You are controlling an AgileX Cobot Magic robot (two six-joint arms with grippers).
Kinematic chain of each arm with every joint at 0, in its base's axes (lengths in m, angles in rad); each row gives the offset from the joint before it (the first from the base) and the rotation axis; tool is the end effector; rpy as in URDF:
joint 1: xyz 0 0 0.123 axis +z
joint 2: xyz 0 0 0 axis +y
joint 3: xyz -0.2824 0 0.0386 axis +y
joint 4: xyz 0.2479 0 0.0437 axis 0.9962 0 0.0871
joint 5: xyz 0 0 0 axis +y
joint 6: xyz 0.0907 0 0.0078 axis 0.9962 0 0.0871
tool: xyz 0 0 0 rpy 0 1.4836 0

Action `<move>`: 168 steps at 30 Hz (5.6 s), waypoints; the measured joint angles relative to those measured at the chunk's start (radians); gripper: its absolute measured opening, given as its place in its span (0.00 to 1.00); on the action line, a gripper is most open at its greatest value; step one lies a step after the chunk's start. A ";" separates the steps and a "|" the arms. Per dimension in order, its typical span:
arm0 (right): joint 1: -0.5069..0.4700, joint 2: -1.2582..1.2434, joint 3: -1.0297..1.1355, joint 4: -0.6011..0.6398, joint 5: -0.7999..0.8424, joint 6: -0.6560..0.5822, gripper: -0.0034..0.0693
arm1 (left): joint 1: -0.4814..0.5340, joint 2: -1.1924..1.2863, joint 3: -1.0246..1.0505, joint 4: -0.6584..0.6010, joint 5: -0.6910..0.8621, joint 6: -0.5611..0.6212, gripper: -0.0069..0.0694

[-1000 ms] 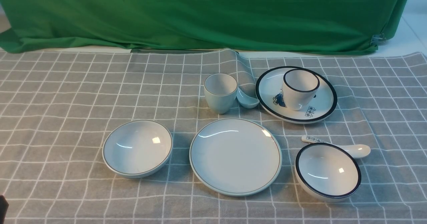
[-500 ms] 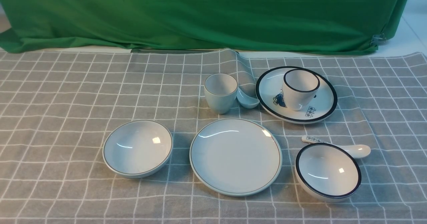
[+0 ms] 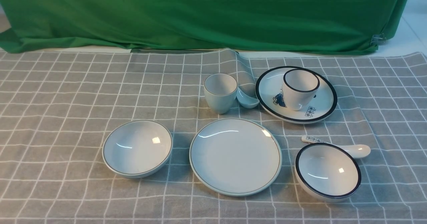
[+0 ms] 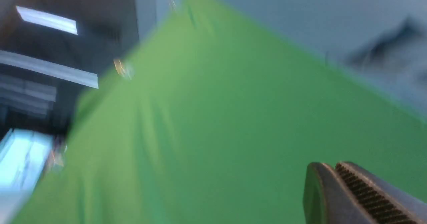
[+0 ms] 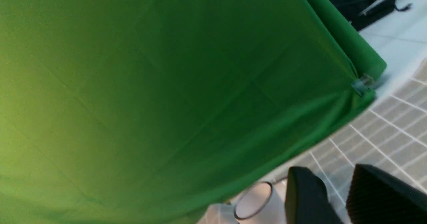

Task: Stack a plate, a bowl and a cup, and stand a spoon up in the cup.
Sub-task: Use the left arm to grab a blue rice bowl, then use the left arm to put the blue rice bowl into the blue large plate in the middle

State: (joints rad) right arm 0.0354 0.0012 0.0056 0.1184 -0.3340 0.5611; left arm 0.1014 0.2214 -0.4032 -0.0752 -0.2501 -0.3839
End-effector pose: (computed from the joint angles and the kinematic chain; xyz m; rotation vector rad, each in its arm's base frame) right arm 0.0493 -0.0018 0.2403 0.4027 1.1087 0.6037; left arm 0.0476 0.0065 0.3555 -0.3075 1.0116 -0.3120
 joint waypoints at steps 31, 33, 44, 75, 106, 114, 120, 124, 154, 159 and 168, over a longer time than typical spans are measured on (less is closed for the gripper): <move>0.204 0.693 -0.945 -0.118 1.138 -0.500 0.08 | -0.123 1.238 -0.753 -0.141 1.298 0.553 0.11; 0.260 0.812 -1.015 -0.118 1.207 -0.538 0.08 | -0.123 1.292 -0.823 -0.137 1.301 0.544 0.11; 0.481 1.137 -1.037 -0.118 1.235 -0.561 0.08 | -0.123 1.437 -0.931 -0.086 1.306 0.540 0.53; 0.629 1.181 -1.037 -0.118 1.077 -0.555 0.10 | -0.193 1.700 -0.931 -0.037 1.194 0.509 0.68; 0.629 1.181 -1.037 -0.118 1.065 -0.556 0.10 | -0.193 1.625 -0.977 -0.097 1.220 0.487 0.12; 0.629 1.181 -1.037 -0.236 1.106 -0.508 0.11 | -0.221 1.568 -1.106 -0.272 1.291 0.504 0.12; 0.629 1.181 -1.037 -0.349 1.161 -0.433 0.12 | -0.352 1.587 -1.110 -0.299 1.255 0.509 0.12; 0.629 1.181 -1.037 -0.355 1.163 -0.422 0.13 | -0.420 1.620 -1.110 -0.327 1.211 0.502 0.12; 0.629 1.181 -1.037 -0.360 1.117 -0.420 0.14 | -0.561 1.770 -1.110 -0.159 1.180 0.319 0.12; 0.629 1.181 -1.037 -0.360 1.117 -0.420 0.14 | -0.562 1.770 -1.110 -0.140 1.166 0.288 0.12; 0.629 1.181 -1.037 -0.360 1.117 -0.420 0.15 | -0.561 1.770 -1.110 -0.147 1.145 0.297 0.13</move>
State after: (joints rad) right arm 0.6642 1.1825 -1.0311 -0.2420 0.7828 0.1416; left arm -0.4598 1.9914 -1.5133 -0.2225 0.8946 -0.0864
